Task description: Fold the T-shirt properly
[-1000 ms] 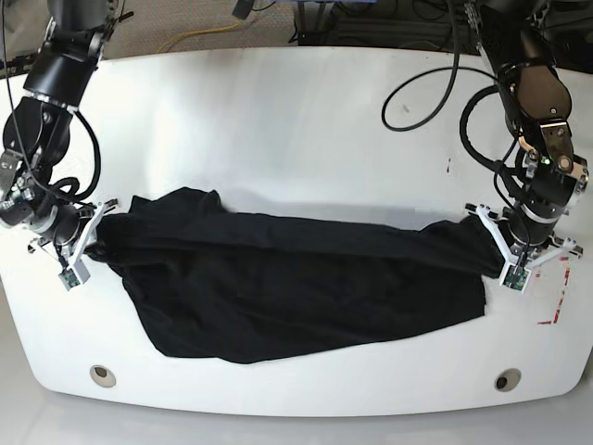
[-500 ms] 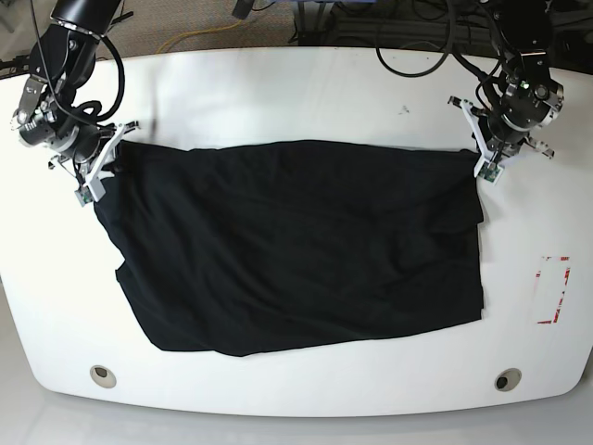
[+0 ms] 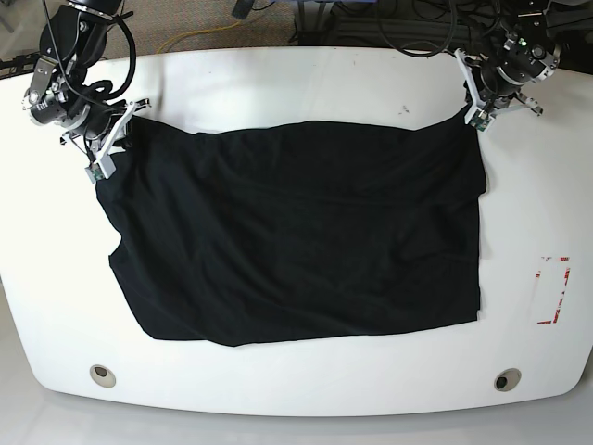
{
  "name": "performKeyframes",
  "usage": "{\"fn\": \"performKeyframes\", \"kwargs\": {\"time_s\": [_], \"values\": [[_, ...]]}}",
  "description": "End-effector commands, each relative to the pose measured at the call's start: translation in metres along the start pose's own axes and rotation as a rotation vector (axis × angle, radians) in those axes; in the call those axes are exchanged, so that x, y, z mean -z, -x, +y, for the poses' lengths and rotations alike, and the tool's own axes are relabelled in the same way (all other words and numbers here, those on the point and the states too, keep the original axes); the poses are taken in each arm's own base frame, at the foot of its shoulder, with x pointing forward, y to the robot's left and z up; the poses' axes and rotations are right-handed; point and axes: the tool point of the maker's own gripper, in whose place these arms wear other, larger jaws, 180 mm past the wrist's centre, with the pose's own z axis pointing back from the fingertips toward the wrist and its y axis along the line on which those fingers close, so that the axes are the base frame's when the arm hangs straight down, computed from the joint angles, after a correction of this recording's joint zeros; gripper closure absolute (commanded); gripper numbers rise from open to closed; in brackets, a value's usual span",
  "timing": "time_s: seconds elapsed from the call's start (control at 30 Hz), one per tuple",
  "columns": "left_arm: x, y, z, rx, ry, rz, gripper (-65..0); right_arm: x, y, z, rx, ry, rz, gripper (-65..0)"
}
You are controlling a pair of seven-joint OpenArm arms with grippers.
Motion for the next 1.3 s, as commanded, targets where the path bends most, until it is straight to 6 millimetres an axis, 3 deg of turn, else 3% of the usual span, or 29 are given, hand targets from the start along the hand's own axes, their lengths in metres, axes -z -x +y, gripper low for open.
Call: {"fn": "performKeyframes", "kwargs": {"time_s": [0.0, 0.27, 0.4, 0.6, 1.03, 1.1, 1.27], "values": [[-0.008, 0.012, 0.011, -0.004, -0.037, 0.023, 0.0, -0.008, 0.004, -0.004, 0.004, 0.013, -0.012, 0.0], [-0.021, 0.02, 0.044, -0.029, -0.124, 0.033, 0.0, -0.017, 0.031, -0.008, 0.07, 0.04, 0.013, 0.0], [-0.02, 0.0, 0.057, -0.031, -0.156, -0.015, 0.0, -0.017, 0.036, -0.005, 0.087, 0.04, 0.018, 0.0], [-0.015, -0.009, 0.053, -0.032, -0.144, -0.033, 0.0, -0.015, 0.037, -0.002, 0.094, 0.035, 0.017, 0.0], [-0.02, 0.029, 0.037, -0.003, -0.1, 0.07, -0.7, -0.007, 0.029, 0.009, 0.114, 0.009, -0.015, 0.0], [-0.022, 0.036, 0.036, 0.012, -0.092, 0.089, -3.6, -0.007, 0.029, 0.009, 0.114, 0.009, -0.015, 0.0], [-0.023, 0.046, 0.027, 0.089, -0.045, 0.132, -26.1, -0.007, 0.029, 0.01, 0.115, 0.008, -0.015, 0.0]]}}
